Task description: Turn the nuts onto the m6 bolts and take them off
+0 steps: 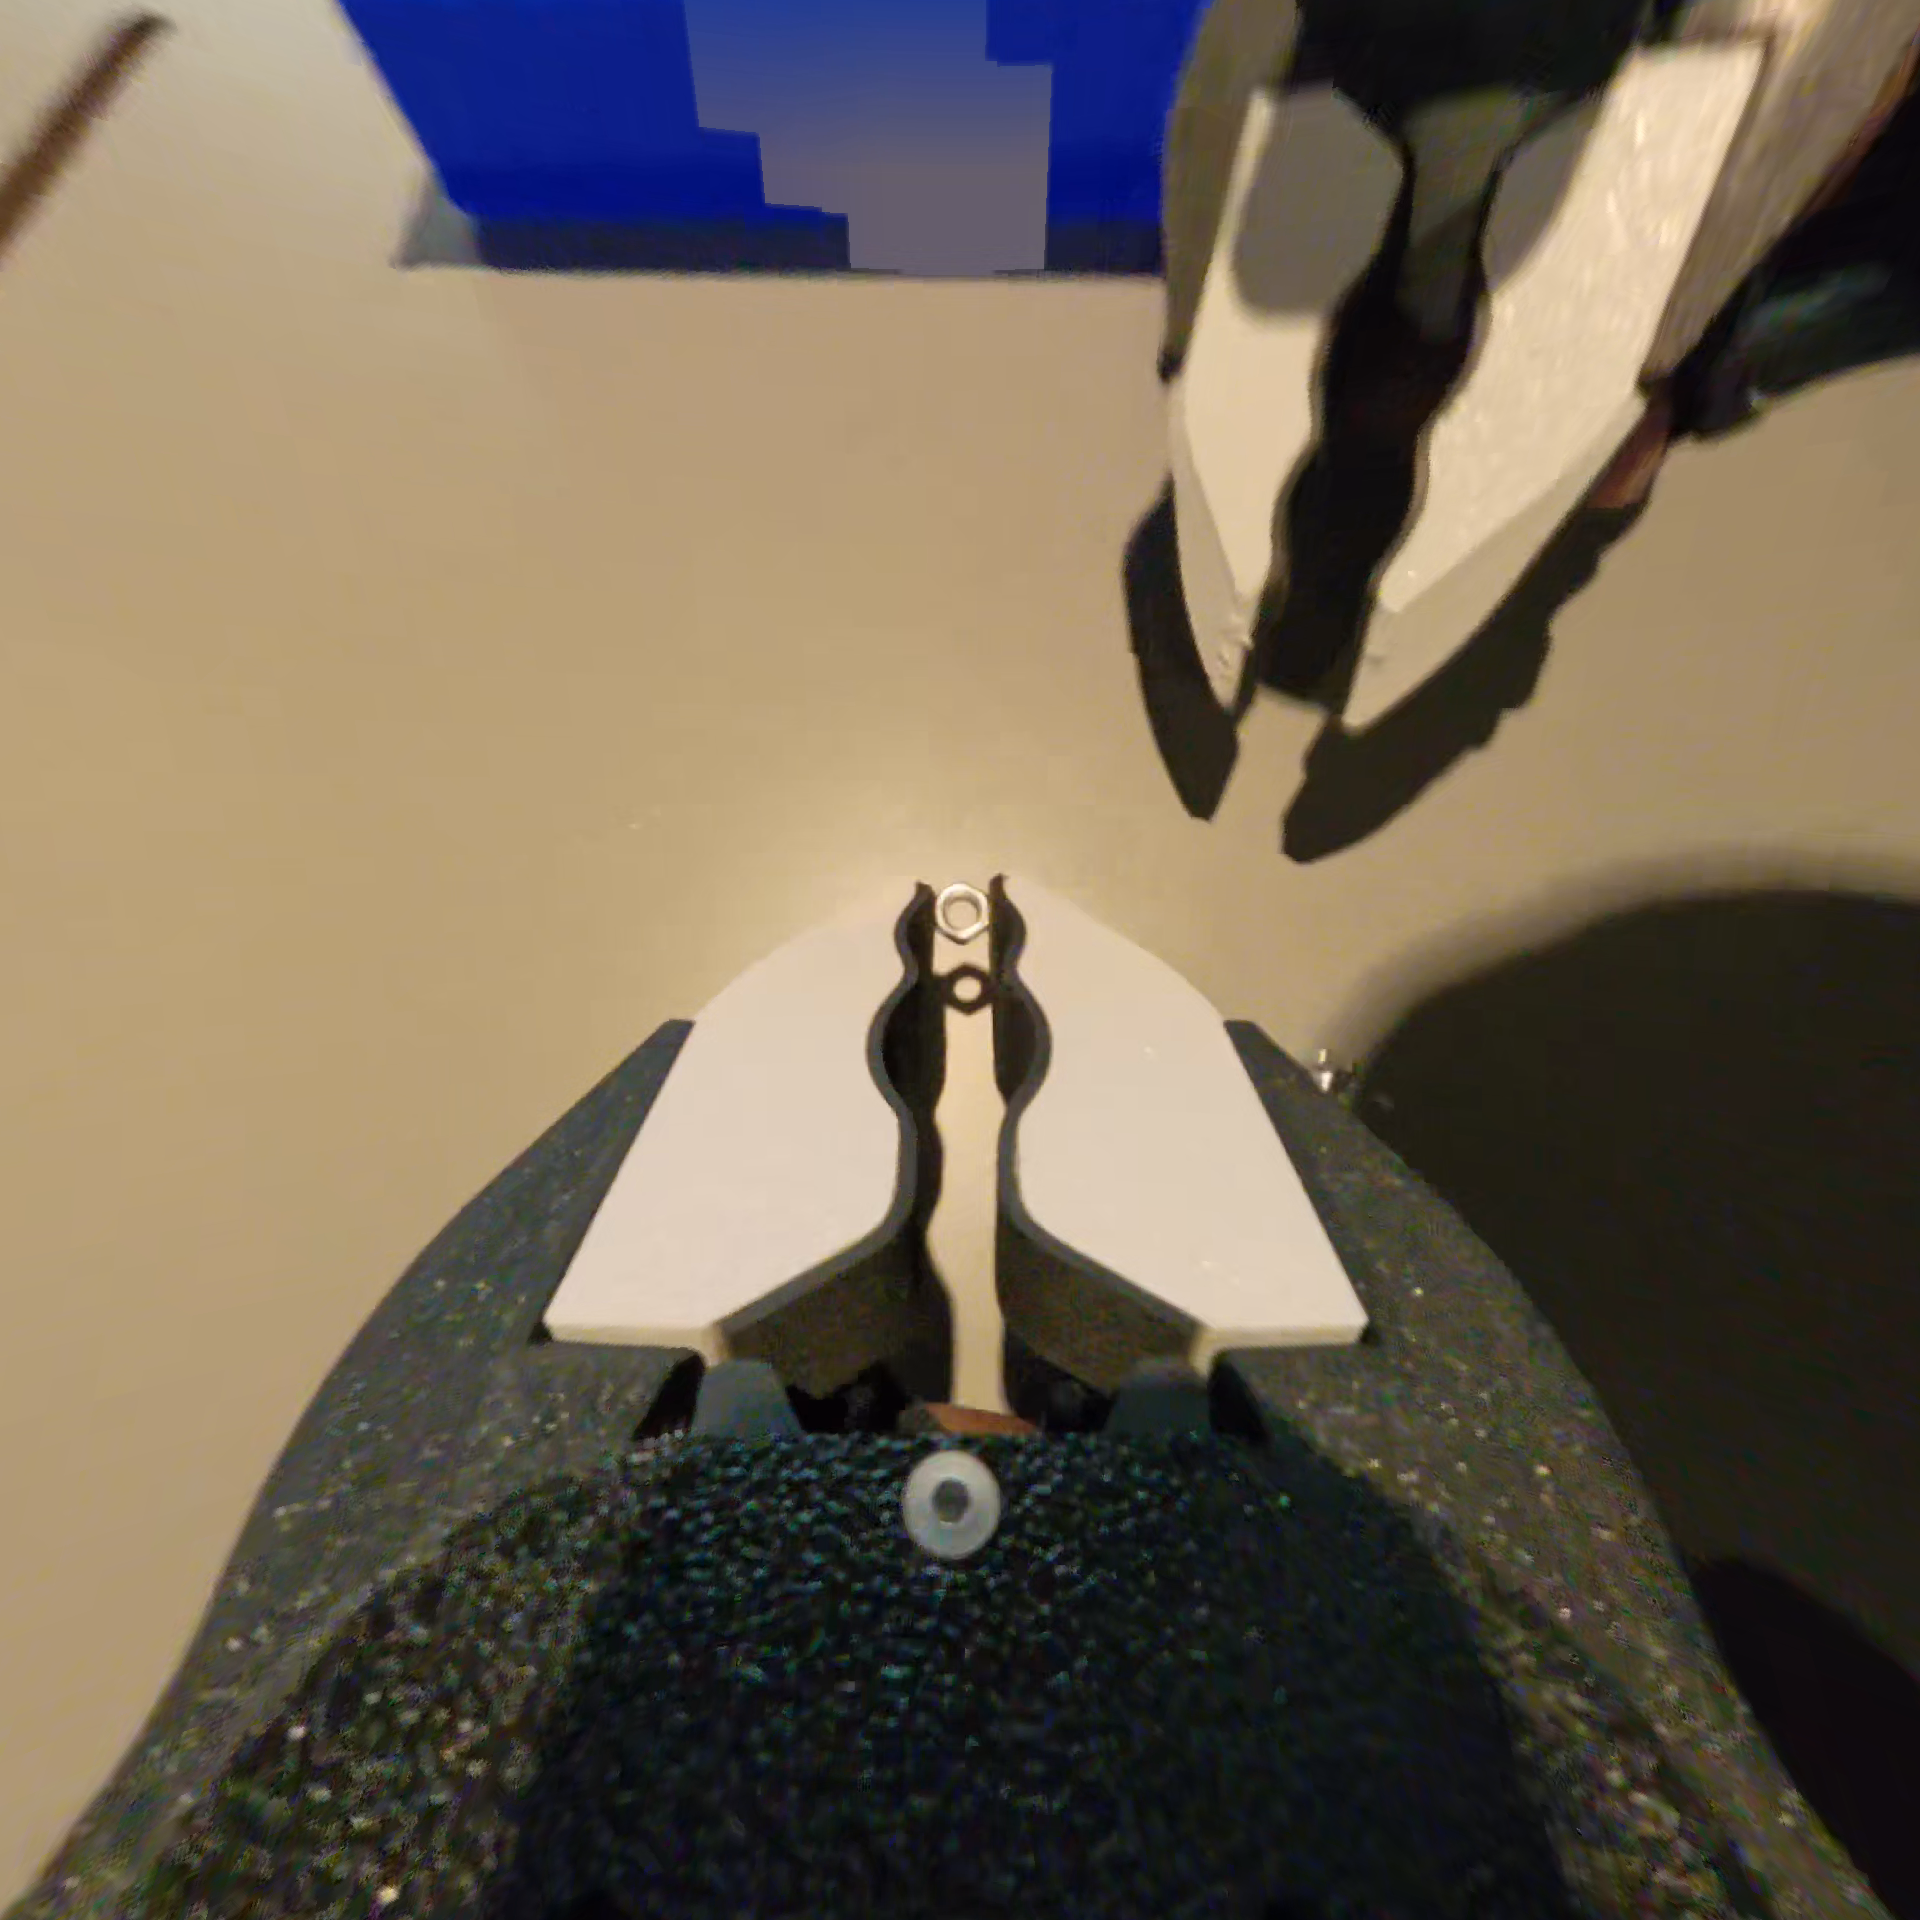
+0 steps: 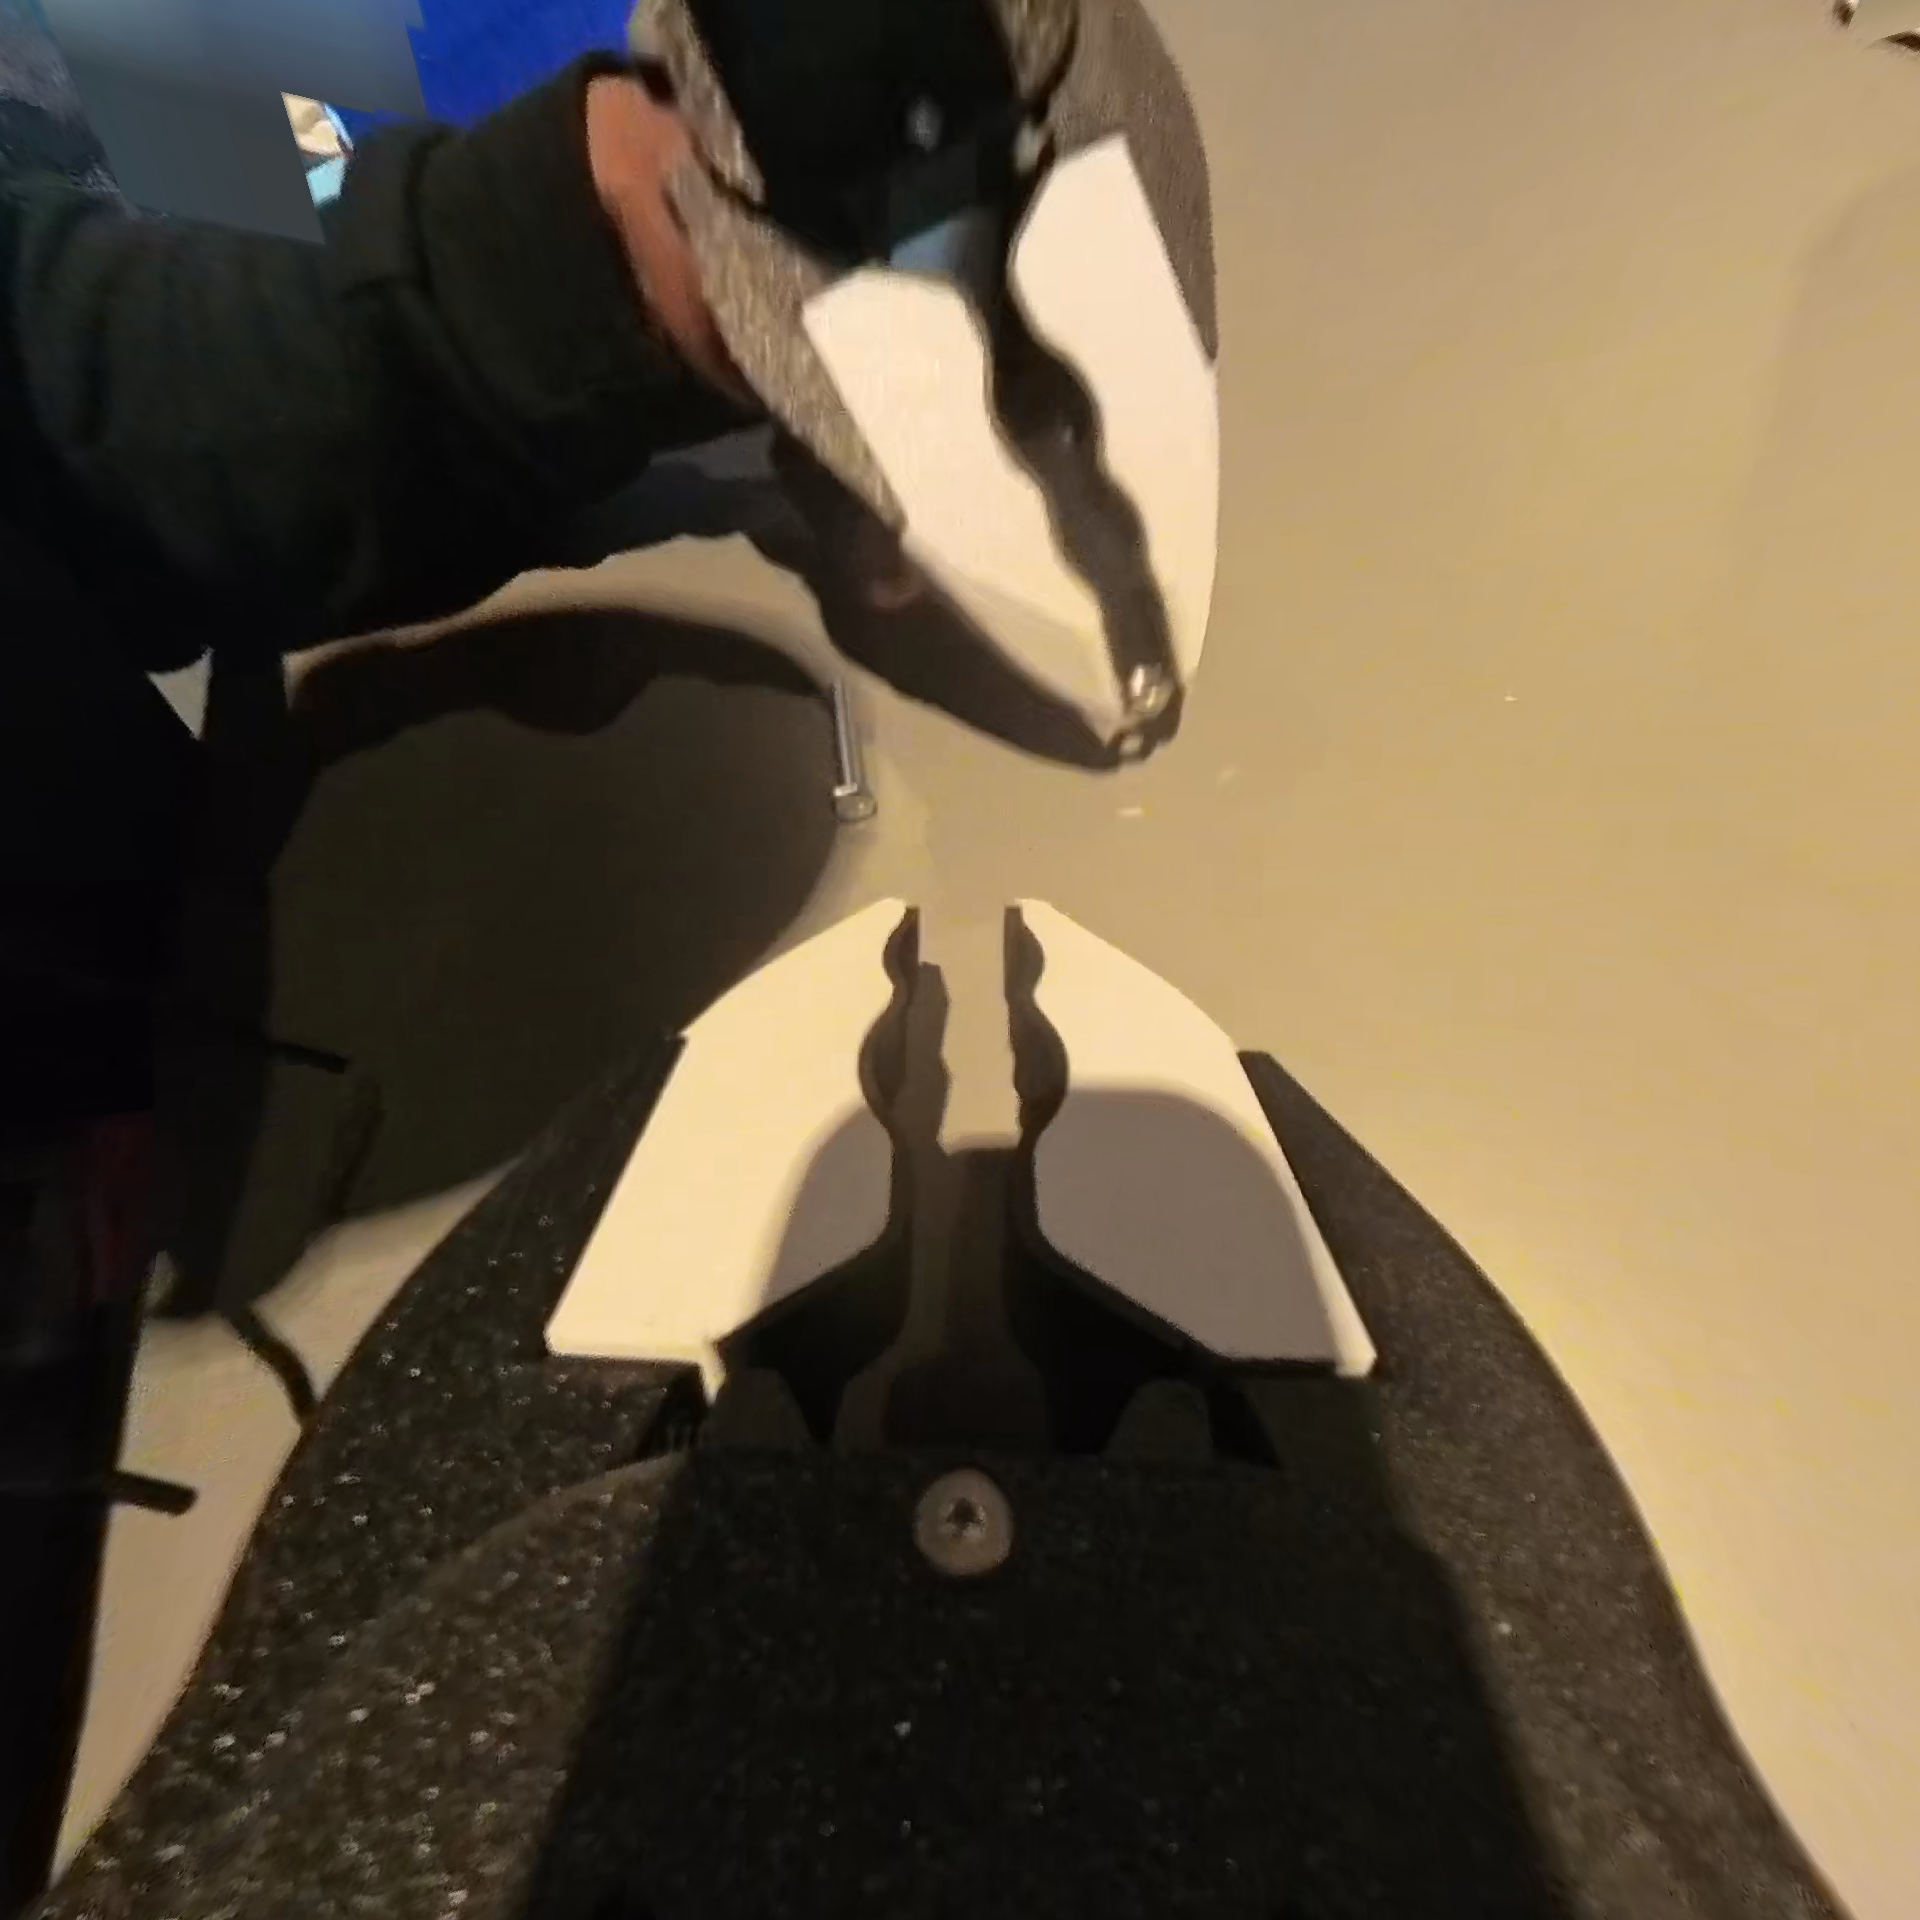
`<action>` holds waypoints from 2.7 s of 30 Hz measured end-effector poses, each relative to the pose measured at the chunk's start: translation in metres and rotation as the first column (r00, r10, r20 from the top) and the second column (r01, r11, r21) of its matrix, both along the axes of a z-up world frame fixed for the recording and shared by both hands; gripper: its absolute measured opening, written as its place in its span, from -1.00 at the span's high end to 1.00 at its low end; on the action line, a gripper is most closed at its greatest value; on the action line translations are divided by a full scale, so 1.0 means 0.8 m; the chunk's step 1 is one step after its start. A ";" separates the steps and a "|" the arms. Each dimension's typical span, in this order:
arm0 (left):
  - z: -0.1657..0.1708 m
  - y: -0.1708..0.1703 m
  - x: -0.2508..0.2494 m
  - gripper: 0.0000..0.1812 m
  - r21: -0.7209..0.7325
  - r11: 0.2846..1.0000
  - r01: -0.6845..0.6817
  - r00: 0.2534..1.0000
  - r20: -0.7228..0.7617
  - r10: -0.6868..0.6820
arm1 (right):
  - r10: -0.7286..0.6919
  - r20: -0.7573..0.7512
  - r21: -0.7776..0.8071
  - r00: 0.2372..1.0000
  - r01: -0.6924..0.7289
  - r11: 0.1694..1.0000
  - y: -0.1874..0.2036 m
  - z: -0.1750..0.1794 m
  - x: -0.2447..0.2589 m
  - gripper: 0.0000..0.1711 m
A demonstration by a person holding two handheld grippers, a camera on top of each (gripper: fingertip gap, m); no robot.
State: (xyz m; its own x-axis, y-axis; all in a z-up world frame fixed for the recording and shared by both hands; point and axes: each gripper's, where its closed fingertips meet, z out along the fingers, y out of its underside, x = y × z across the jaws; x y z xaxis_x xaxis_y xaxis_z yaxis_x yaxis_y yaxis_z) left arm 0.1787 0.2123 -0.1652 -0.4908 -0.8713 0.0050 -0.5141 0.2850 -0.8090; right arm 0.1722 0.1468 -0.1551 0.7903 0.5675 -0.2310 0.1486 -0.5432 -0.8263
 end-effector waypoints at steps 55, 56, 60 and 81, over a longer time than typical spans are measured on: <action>0.146 0.097 -0.071 0.89 -0.605 0.796 -0.024 0.705 0.555 0.442 | 0.094 -0.122 0.448 0.988 -0.029 0.893 0.166 0.082 -0.041 0.88; 0.145 0.096 -0.071 0.89 -0.603 0.797 -0.024 0.709 0.552 0.439 | 0.093 -0.094 0.460 0.991 -0.039 0.887 0.163 0.080 -0.041 0.88; 0.142 0.095 -0.070 0.89 -0.597 0.801 -0.037 0.721 0.539 0.435 | 0.072 -0.037 0.489 0.997 -0.044 0.871 0.158 0.080 -0.036 0.88; 0.130 0.095 -0.066 0.90 -0.517 0.848 -0.116 0.749 0.515 0.417 | 0.395 0.434 -0.232 0.810 -0.323 0.917 0.085 -0.040 -0.013 0.86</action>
